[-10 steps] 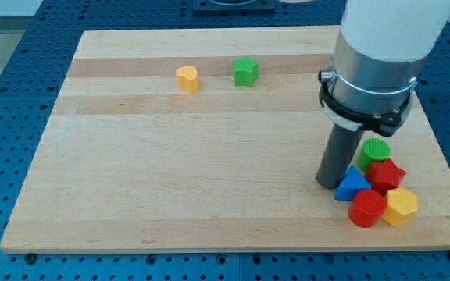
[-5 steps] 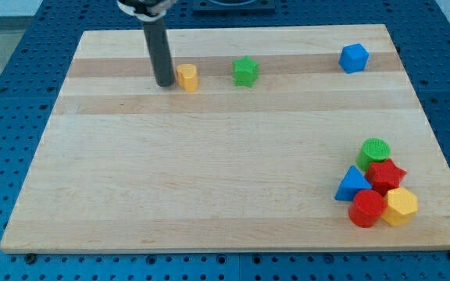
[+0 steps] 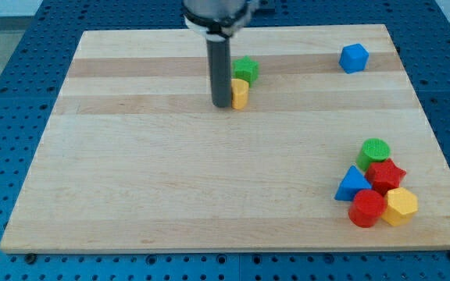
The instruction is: Push the yellow heart below the green star
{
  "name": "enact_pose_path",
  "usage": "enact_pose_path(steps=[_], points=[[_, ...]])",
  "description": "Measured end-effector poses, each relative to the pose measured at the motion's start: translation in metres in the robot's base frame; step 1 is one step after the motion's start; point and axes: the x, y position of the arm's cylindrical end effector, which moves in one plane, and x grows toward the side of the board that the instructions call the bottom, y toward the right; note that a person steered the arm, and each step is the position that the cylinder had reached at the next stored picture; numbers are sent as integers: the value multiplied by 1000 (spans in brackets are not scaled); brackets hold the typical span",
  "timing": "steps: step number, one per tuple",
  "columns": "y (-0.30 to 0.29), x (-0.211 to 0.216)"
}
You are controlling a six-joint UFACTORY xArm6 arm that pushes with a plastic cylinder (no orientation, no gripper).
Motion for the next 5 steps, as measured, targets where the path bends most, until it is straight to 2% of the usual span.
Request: enact_pose_path(steps=[1, 3, 4, 5], points=[[6, 9], [-31, -32], [-11, -49], [44, -33]])
